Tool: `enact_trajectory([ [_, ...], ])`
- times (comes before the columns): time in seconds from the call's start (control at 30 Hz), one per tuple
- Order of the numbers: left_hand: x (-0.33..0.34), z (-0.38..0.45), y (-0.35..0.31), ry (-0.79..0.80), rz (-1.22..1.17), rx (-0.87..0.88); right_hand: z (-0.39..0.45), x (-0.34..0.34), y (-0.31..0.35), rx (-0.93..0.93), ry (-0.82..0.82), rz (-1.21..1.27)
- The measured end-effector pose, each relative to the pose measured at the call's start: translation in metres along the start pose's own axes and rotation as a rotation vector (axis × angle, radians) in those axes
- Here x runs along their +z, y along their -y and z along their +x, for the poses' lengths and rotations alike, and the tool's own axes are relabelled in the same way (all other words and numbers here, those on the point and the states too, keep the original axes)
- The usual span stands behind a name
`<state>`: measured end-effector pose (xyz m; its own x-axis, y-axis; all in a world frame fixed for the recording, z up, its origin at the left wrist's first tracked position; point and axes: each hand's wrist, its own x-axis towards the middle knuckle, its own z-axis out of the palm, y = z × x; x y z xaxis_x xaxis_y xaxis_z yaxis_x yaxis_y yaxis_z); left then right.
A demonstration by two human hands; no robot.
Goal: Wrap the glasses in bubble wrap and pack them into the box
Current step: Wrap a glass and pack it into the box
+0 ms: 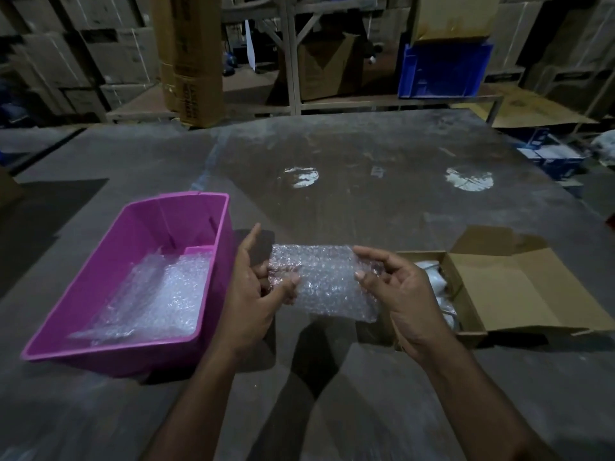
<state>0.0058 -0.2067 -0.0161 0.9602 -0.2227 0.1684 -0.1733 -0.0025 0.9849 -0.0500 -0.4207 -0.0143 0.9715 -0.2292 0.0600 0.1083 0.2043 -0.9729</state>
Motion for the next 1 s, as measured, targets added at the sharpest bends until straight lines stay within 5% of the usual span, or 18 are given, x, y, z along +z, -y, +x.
enact_trajectory([
  [0.2,-0.006,-0.001,-0.001,0.136,0.156,0.022,-0.005,-0.002,-0.001,0.022,-0.005,0.002],
  [0.8,-0.007,0.008,-0.005,0.206,0.312,0.123,-0.005,-0.009,-0.005,-0.103,-0.087,-0.421],
  [1.0,-0.006,0.006,0.000,0.250,0.256,0.013,-0.006,-0.009,0.001,0.022,-0.043,-0.289],
])
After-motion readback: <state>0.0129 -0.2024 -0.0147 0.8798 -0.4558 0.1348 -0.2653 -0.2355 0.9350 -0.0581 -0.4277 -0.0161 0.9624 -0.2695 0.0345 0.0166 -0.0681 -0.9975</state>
